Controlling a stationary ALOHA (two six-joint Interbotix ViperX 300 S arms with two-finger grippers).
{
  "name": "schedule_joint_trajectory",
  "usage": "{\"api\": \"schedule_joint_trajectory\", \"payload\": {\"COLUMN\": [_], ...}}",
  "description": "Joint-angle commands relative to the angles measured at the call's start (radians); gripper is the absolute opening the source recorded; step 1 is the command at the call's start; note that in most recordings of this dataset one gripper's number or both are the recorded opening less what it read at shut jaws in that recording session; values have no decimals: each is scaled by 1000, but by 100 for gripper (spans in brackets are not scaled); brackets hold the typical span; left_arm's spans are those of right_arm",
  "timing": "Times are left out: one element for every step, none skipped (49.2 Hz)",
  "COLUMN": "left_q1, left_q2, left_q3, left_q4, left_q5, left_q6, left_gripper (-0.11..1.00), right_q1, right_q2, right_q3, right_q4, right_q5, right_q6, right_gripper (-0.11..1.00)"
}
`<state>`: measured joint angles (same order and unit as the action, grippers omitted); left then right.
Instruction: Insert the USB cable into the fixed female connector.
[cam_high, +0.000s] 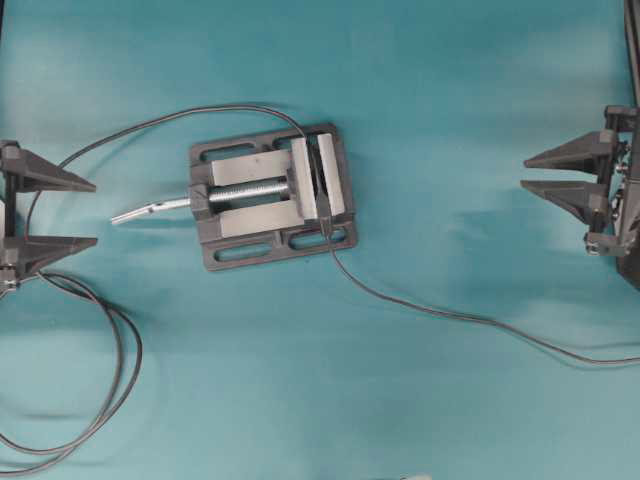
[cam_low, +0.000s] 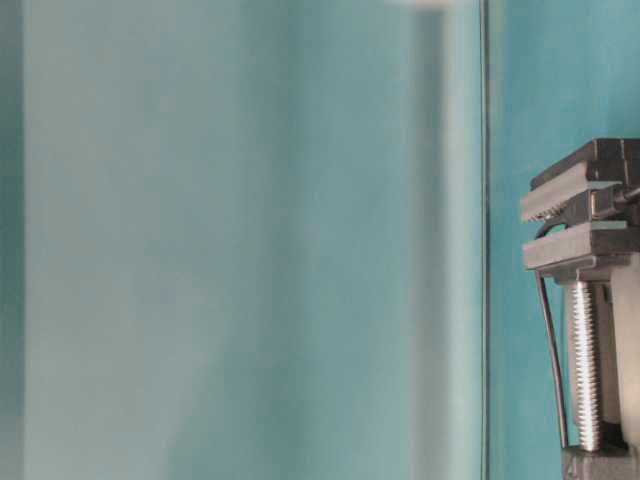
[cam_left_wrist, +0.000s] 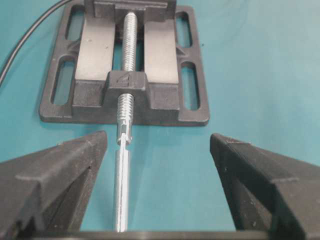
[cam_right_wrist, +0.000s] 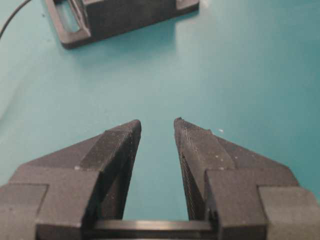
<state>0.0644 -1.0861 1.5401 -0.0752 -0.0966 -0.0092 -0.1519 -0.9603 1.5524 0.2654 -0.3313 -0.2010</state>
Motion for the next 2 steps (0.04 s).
{"api": "schedule_joint_trajectory", "payload": {"left_q1": [2, 2], "left_q2": [6, 6], "left_q3": [-11, -11], "left_q4": [3, 3], "left_q5": [-5, -5], "left_q6": [0, 0], "left_gripper": [100, 100], "right_q1": [-6, -6], "right_q2": [5, 5], "right_q3": [-12, -12], "right_q4": [-3, -3], "right_q5": [-11, -11], "right_q6": [2, 2], "right_gripper": [39, 39]}}
